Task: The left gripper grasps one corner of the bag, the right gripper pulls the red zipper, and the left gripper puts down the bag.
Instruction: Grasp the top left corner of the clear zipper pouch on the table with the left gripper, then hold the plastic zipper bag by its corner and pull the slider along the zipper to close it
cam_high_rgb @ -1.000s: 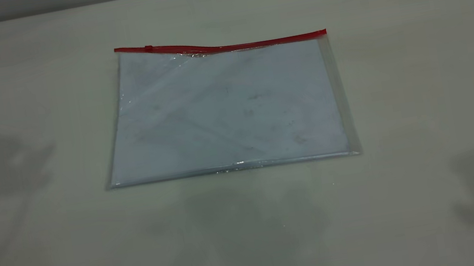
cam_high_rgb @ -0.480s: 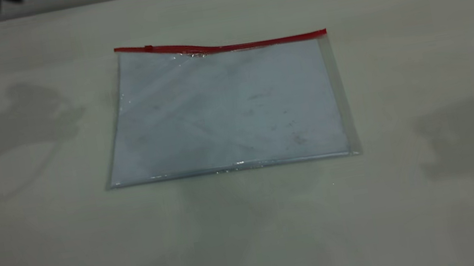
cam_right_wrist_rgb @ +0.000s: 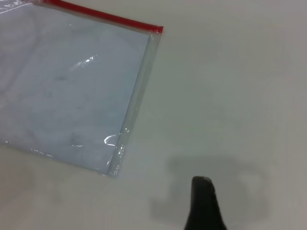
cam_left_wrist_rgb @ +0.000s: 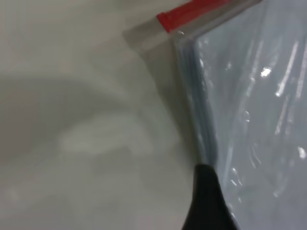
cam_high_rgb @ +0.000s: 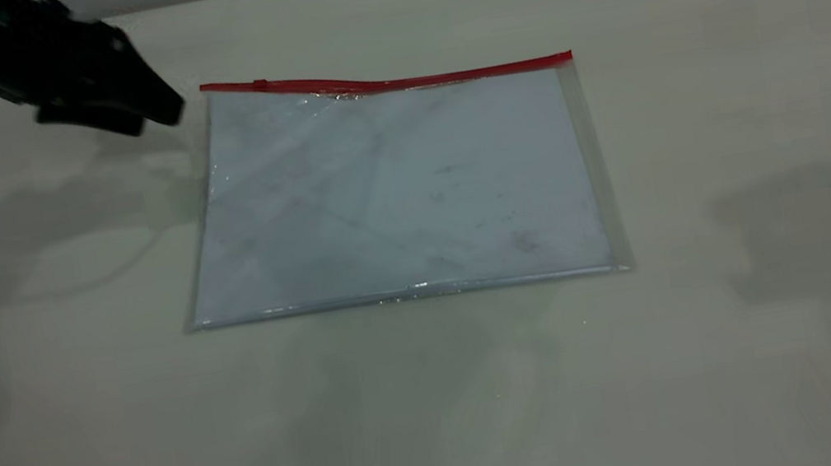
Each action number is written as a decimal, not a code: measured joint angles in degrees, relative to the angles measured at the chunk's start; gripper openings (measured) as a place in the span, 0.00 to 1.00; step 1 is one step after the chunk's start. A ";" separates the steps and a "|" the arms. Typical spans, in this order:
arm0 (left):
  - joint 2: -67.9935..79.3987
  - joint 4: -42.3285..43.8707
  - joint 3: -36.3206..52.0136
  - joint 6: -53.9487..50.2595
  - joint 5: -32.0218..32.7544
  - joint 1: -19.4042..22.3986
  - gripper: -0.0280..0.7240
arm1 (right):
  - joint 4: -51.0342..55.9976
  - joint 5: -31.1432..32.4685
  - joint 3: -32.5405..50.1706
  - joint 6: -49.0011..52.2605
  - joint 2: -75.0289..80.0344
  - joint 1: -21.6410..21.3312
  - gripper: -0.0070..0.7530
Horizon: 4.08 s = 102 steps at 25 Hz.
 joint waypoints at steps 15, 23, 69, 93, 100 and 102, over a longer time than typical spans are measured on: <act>12.12 -8.80 -10.62 0.81 2.64 -0.17 0.80 | 0.00 -0.13 0.00 0.00 0.00 0.00 0.76; 14.36 -18.71 -10.79 7.64 3.29 -1.36 0.80 | 0.00 -0.37 0.00 0.00 0.00 0.00 0.76; 15.14 -0.17 -35.96 57.03 28.31 -14.25 0.11 | 39.84 -15.69 -22.42 -57.43 44.01 13.20 0.76; 15.14 -3.11 -35.96 57.37 26.39 -16.38 0.11 | 66.98 -12.44 -26.56 -78.20 48.42 13.20 0.40; 15.14 -3.18 -35.96 57.37 26.39 -16.38 0.11 | 67.03 -13.32 -26.56 -78.39 48.42 13.20 0.30; 15.14 -3.42 -35.96 57.17 26.39 -16.38 0.11 | 67.09 -13.83 -26.56 -78.39 48.48 13.20 0.30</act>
